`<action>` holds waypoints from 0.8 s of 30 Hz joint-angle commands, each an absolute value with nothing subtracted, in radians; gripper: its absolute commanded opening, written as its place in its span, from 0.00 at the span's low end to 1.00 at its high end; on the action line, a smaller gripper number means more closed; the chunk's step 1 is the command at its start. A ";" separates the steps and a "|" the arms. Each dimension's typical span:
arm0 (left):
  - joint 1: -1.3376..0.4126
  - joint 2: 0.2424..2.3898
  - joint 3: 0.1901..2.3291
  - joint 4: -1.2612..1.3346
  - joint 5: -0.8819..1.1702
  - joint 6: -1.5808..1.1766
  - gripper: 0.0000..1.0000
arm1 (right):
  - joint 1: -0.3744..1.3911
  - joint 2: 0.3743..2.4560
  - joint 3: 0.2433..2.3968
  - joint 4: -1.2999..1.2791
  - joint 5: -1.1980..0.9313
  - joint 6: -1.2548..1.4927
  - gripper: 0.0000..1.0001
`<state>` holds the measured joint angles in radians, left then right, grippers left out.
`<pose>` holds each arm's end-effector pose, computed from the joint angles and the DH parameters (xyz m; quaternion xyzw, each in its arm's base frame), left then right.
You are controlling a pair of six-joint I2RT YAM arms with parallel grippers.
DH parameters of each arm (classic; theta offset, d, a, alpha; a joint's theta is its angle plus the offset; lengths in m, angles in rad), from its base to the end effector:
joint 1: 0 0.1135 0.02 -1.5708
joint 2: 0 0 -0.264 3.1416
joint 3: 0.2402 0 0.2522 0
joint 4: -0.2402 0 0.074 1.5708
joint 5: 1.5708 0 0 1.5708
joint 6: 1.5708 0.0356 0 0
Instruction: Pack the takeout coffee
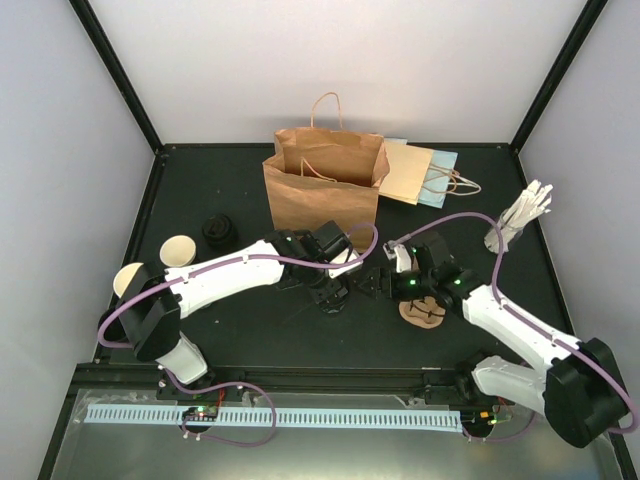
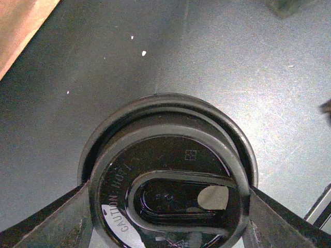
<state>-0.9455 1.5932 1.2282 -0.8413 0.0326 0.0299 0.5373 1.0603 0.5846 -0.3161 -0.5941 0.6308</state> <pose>0.1836 -0.2563 0.2437 0.4634 0.8673 -0.0945 0.1555 0.1693 0.1241 0.2113 -0.0697 0.8888 0.4261 0.1536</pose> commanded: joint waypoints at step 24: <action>-0.973 1.653 1.228 -0.873 -0.022 0.014 0.67 | 0.562 1.267 0.524 -0.033 -0.722 0.658 0.52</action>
